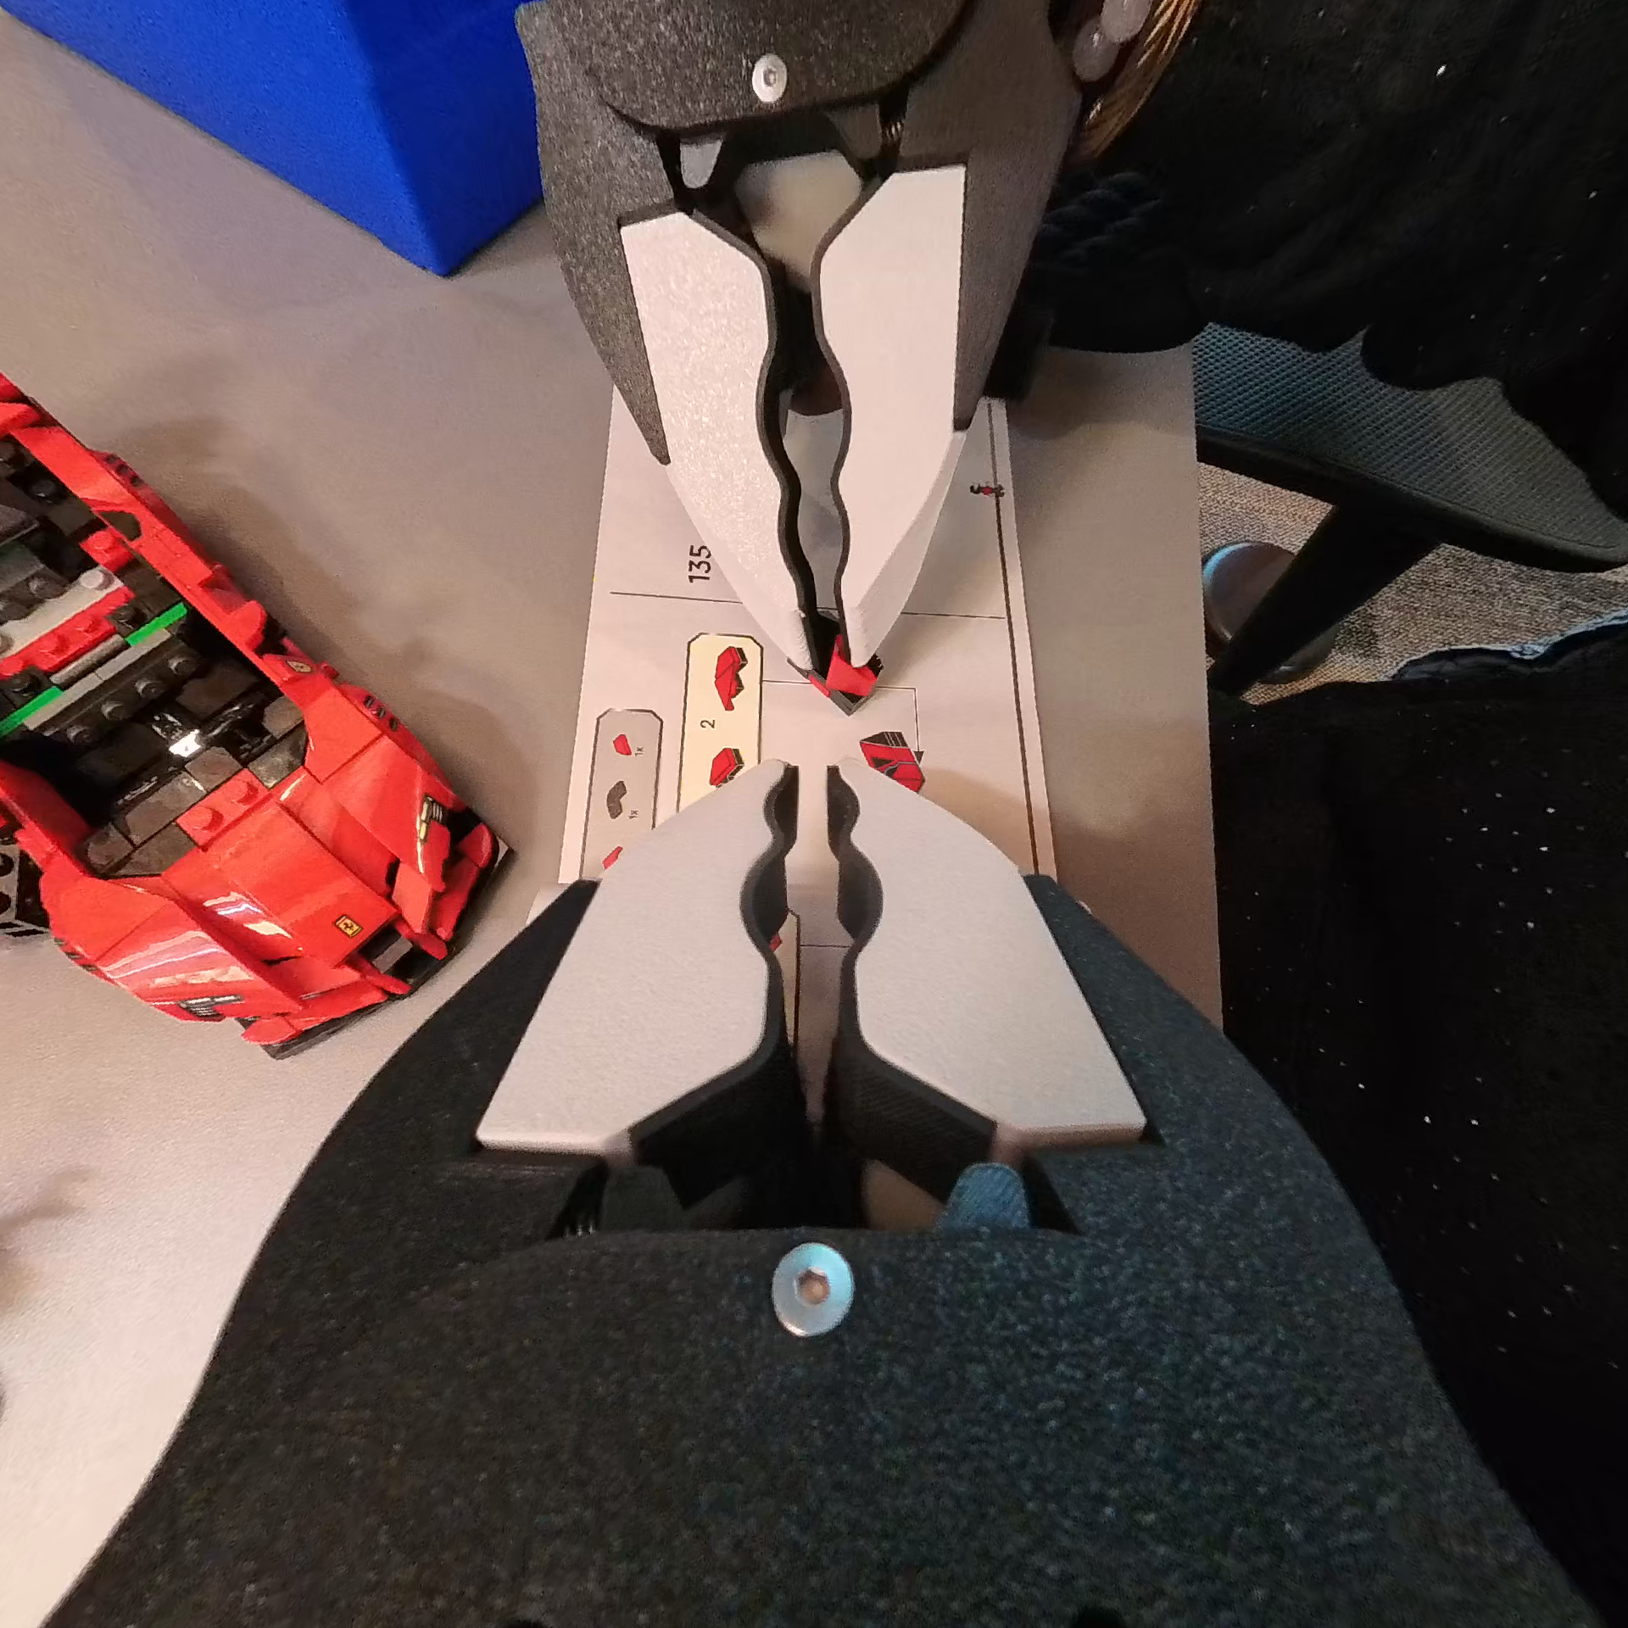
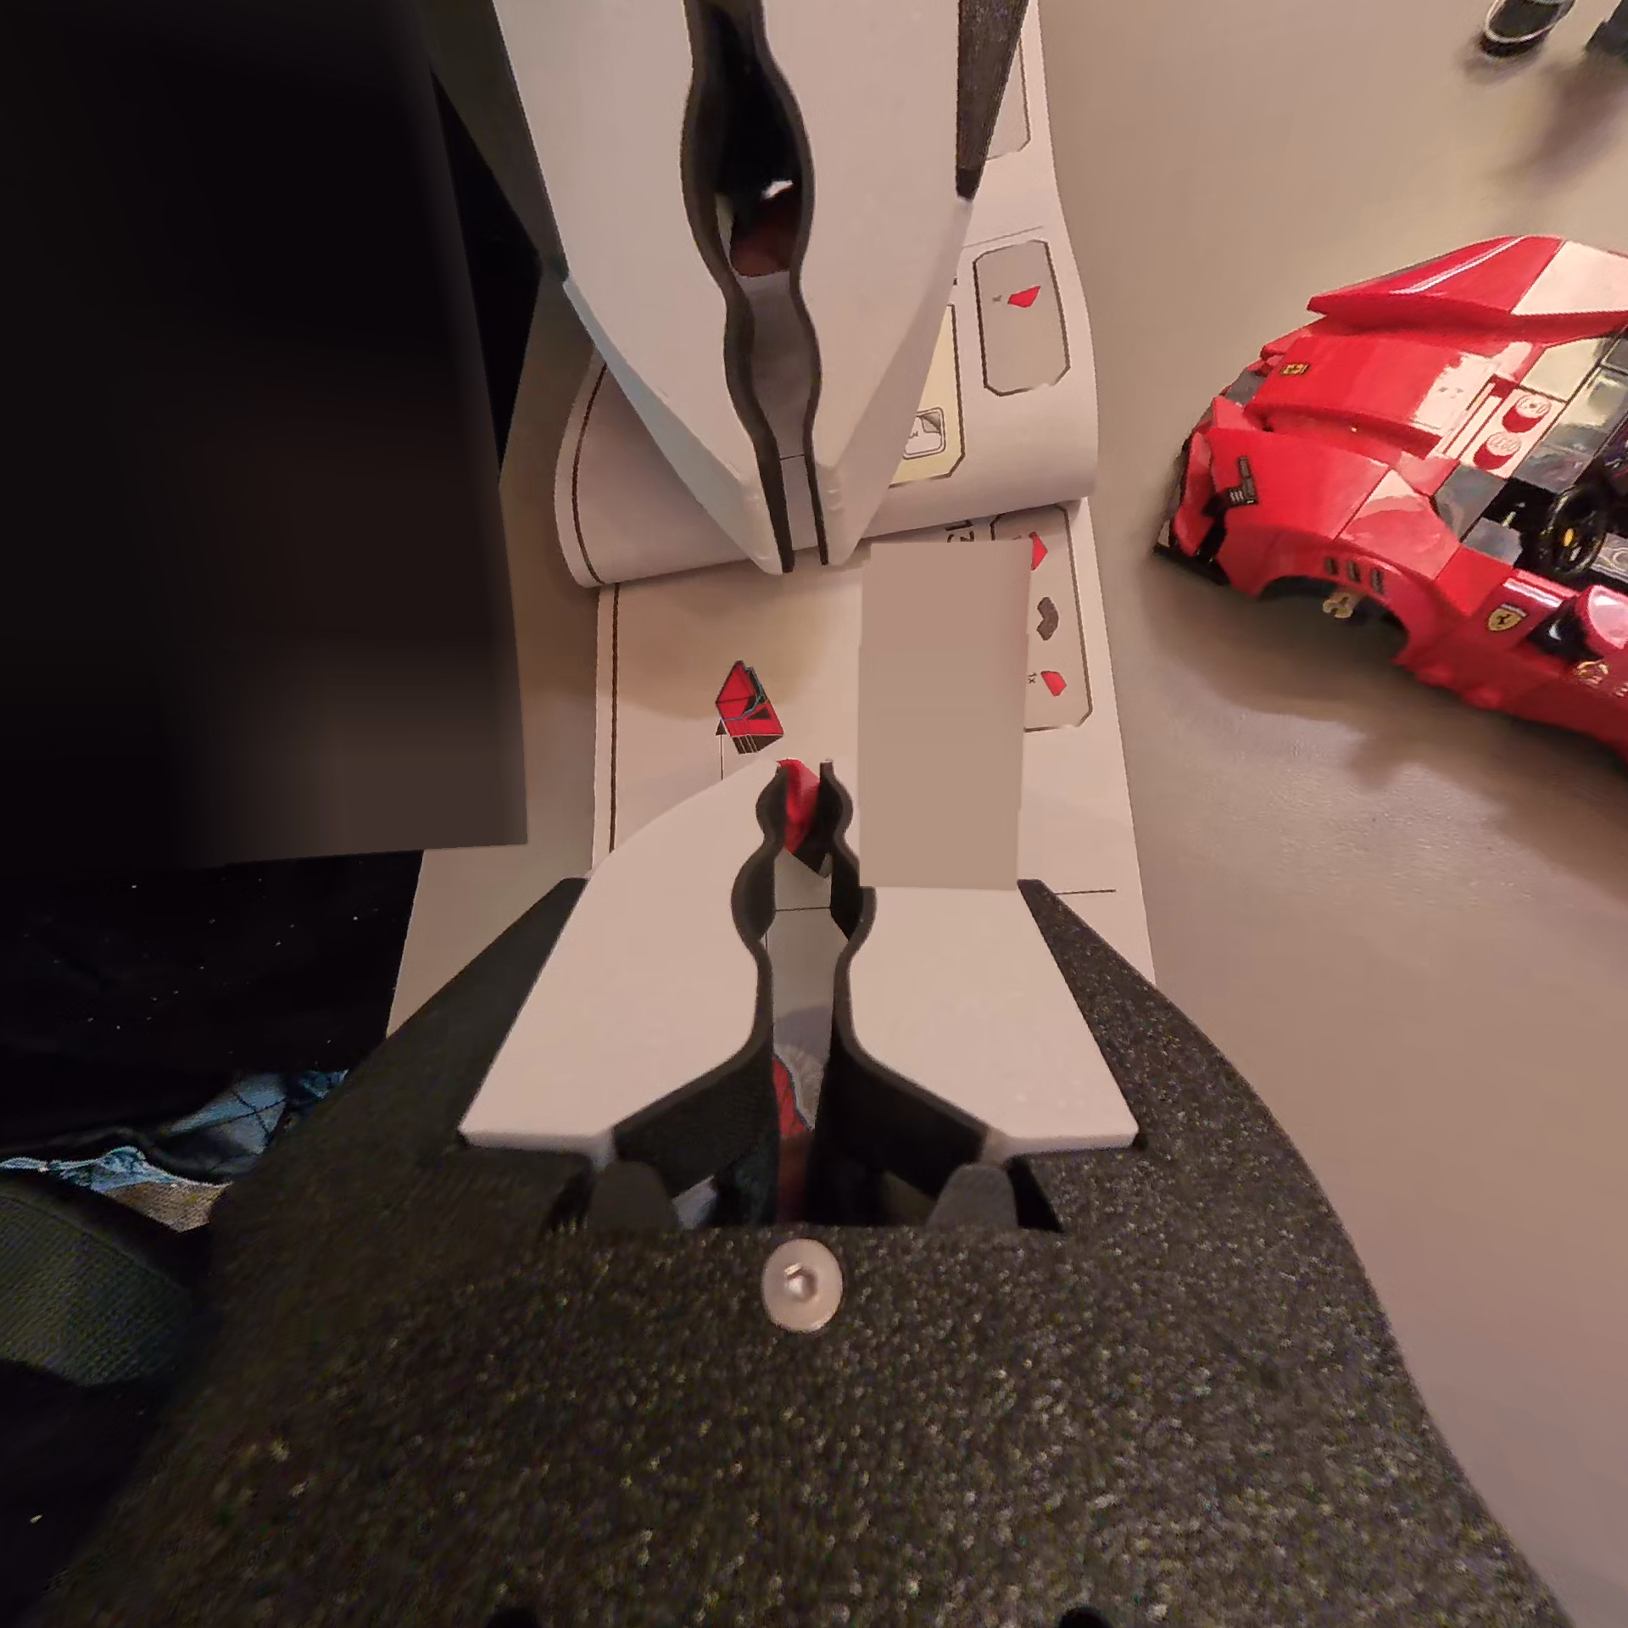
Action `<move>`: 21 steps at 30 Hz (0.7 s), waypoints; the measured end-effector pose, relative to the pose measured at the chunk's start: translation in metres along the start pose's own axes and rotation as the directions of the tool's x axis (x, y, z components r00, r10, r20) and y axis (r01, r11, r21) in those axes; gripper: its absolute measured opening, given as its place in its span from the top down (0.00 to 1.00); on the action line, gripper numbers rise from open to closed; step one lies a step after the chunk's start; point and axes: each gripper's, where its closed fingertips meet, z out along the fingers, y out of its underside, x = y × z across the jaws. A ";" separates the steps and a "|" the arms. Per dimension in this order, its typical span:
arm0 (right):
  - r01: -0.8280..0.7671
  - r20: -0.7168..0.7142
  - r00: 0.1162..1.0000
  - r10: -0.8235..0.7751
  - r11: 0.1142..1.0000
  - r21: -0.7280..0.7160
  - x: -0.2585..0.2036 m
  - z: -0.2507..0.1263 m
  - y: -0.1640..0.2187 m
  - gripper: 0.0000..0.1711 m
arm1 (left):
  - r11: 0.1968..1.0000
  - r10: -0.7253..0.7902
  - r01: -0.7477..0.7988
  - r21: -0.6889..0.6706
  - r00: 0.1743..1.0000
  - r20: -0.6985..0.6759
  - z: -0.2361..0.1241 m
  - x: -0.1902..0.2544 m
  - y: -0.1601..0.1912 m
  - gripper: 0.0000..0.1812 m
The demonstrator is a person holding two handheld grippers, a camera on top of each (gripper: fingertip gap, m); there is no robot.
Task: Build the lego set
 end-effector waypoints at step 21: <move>-0.101 -0.376 0.923 0.076 0.994 -0.045 0.001 -0.022 0.017 0.85 | 0.997 0.054 -0.054 -0.061 0.999 -0.008 0.019 -0.002 0.001 0.99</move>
